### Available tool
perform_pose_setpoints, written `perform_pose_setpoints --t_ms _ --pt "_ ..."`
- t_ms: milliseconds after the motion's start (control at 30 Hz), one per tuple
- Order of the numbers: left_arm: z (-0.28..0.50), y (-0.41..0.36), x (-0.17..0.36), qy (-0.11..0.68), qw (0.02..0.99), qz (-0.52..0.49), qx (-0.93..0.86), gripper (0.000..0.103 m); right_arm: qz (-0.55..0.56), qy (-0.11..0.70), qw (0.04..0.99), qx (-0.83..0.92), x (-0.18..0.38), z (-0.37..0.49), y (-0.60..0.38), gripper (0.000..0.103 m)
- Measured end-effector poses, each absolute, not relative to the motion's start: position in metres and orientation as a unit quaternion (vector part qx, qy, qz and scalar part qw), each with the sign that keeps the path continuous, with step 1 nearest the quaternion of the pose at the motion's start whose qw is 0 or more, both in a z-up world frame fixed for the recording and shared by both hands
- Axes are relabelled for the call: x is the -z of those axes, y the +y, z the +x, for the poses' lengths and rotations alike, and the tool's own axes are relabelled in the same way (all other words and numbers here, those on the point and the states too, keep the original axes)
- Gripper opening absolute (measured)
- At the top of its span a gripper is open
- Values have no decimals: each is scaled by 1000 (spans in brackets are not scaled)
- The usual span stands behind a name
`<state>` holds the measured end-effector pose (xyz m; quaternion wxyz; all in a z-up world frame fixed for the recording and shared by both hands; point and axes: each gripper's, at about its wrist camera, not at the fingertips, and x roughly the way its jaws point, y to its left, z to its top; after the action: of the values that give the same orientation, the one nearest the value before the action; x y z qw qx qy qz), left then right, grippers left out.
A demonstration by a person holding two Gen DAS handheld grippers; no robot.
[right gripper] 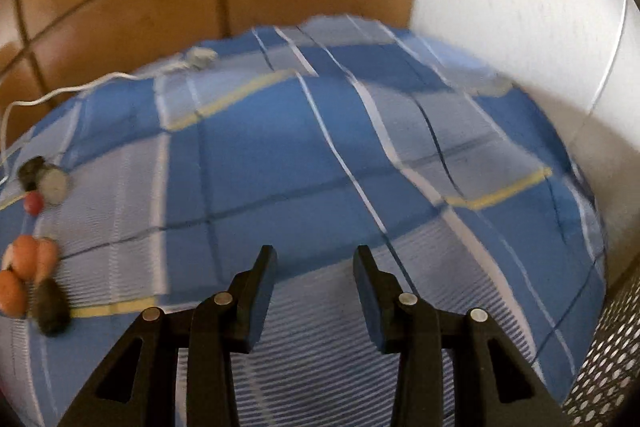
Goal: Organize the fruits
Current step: 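Move the left tool to the orange and grasp it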
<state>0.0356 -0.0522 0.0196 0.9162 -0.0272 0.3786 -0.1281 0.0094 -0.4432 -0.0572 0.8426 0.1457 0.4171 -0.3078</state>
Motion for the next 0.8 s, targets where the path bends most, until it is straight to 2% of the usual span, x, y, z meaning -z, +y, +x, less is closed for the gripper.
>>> perform_pose_setpoints --t_ms 33,233,533,767,800 --pt "41 -61 -22 379 915 -20 137 71 142 412 844 314 58 8 -444 53" --pt "72 -109 -19 398 899 -1 180 70 132 412 843 321 60 10 -442 56" --pt "104 -162 12 434 877 44 204 70 129 402 844 330 61 7 -441 65" --pt "124 -186 38 465 859 54 210 70 132 400 844 331 61 6 -443 66" --pt "127 -189 43 469 855 54 216 65 132 401 844 331 61 6 -443 66"
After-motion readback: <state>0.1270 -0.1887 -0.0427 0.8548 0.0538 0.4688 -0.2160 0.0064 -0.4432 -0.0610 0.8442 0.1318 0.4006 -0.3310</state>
